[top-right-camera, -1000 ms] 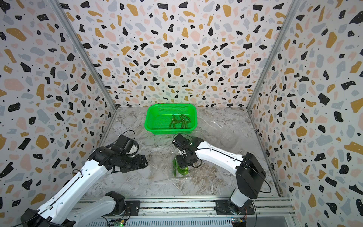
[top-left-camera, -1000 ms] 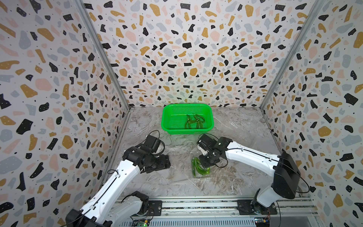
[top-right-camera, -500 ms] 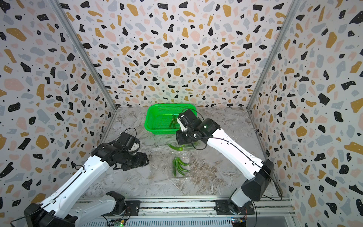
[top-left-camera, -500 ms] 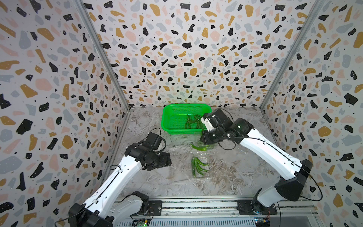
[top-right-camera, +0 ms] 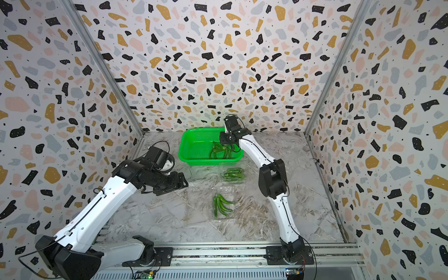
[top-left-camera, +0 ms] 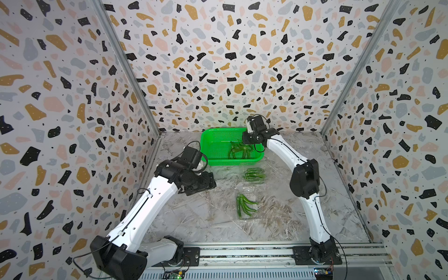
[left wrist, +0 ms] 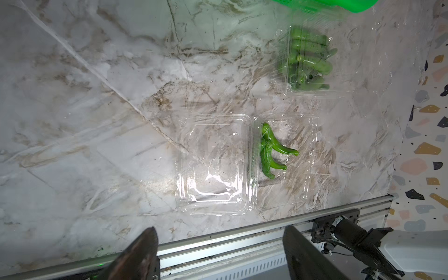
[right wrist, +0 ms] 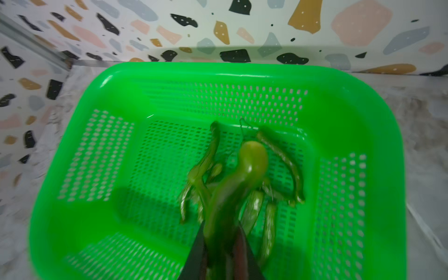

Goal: Take small green peppers out of containers
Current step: Pick up the green pepper from the packing box, then place the green pepper in the basket.

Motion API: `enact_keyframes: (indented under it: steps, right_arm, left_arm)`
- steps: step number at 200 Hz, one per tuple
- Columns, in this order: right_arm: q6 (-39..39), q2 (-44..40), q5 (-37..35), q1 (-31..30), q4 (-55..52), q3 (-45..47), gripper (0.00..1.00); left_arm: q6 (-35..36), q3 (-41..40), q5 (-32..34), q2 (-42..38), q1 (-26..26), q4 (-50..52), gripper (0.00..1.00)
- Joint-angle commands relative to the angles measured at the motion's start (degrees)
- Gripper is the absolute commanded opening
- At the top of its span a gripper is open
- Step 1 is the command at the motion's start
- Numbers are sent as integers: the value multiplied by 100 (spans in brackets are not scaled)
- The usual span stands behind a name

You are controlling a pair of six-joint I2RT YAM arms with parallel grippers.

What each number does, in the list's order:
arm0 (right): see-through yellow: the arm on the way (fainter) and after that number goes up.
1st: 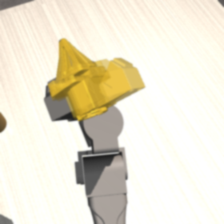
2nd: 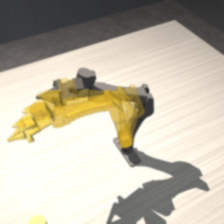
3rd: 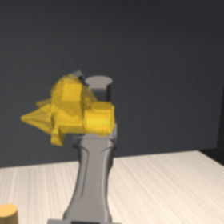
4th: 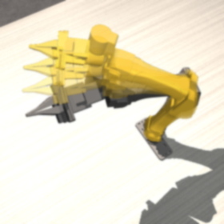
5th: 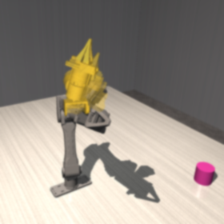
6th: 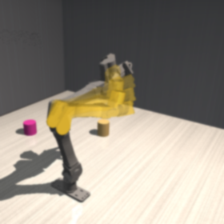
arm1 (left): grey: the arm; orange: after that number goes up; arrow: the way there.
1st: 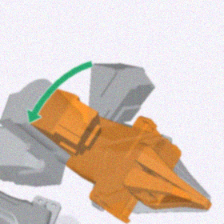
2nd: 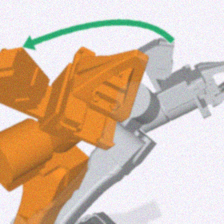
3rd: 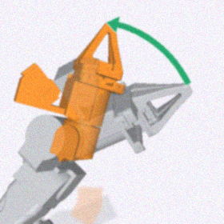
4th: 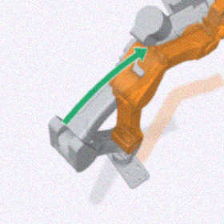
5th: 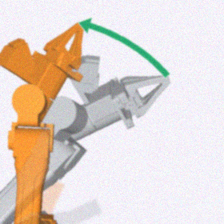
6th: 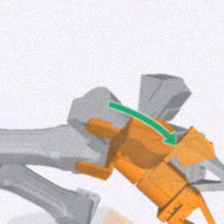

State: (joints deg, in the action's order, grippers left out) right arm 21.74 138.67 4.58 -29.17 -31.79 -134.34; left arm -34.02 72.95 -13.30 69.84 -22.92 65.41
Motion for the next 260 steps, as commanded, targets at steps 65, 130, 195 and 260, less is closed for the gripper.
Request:
enact_keyframes:
  steps: [65,130,195,260]
  right_arm:
    - [-245,-58,-68,157,-170,-619,80]
    - [-181,-2376,957,119,-2177,103,83]
    - [374,-5012,657,-1319,-1648,4981,77]
    - [1202,-5710,594,-2277,-284,7290,67]
  left_arm:
    - [200,188,-119,-33,24,361,83]
    - [69,-389,-128,-398,24,93,83]
    - [-35,-913,-217,-542,24,-229,83]
    - [-66,-1161,-225,-686,24,-263,83]
